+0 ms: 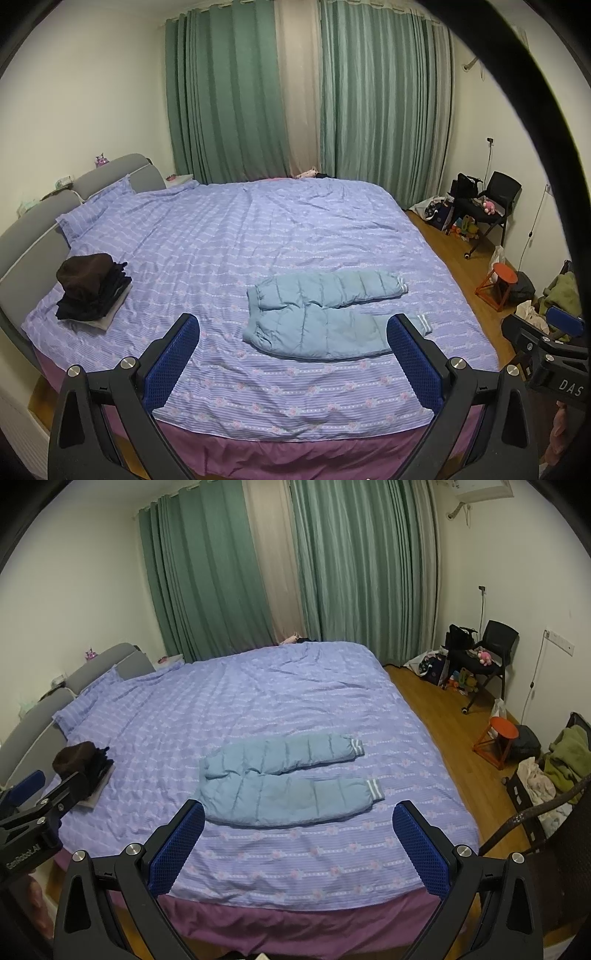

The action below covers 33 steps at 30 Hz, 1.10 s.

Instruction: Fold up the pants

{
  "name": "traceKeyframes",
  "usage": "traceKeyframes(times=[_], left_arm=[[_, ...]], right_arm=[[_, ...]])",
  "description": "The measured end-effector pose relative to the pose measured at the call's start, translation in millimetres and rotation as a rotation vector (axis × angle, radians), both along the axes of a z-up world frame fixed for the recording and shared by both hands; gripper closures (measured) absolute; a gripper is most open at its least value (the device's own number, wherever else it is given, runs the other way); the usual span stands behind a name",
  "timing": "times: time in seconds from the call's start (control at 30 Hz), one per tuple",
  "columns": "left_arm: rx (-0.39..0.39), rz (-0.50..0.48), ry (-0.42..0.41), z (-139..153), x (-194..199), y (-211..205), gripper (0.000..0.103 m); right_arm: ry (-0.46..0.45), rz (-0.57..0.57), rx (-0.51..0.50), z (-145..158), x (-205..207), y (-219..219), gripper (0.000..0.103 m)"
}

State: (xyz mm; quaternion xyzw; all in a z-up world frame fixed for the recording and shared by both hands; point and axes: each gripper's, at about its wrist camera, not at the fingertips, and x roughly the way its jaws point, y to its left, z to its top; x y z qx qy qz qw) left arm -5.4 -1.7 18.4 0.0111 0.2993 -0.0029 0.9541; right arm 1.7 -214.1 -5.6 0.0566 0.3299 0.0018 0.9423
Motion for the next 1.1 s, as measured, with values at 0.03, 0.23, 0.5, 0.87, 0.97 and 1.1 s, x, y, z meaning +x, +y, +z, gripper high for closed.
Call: traceKeyframes(times=[0.03,0.23,0.5,0.87,0.97,1.1], left_arm=[[0.000,0.001,-0.002,0.9,0.6,0.0,0.000],[-0.004,0.002,-0.005,3.9,2.3,-0.2,0.000],[-0.005,0.004,-0.014,5.2,1.5,-2.1,0.000],[-0.009,0.002,-0.023,5.3,-3.4,-1.0,0.000],[-0.011,0.001,-0.026,6.1,-3.8,-1.2,0.000],[-0.012,0.000,-0.031,7.2,-4.4,-0.2,0.000]], right_arm=[[-0.002,0.000,0.000,-0.3,-0.5,-0.1,0.000],[-0.007,0.002,0.003,-0.9,-1.3,-0.5,0.000],[-0.008,0.002,0.003,0.0,-1.1,0.0,0.000],[-0.012,0.004,0.004,0.7,-2.5,-0.7,0.000],[-0.013,0.004,0.003,0.5,-2.8,-0.6,0.000],[-0.014,0.003,0.002,0.5,-2.9,-1.0,0.000]])
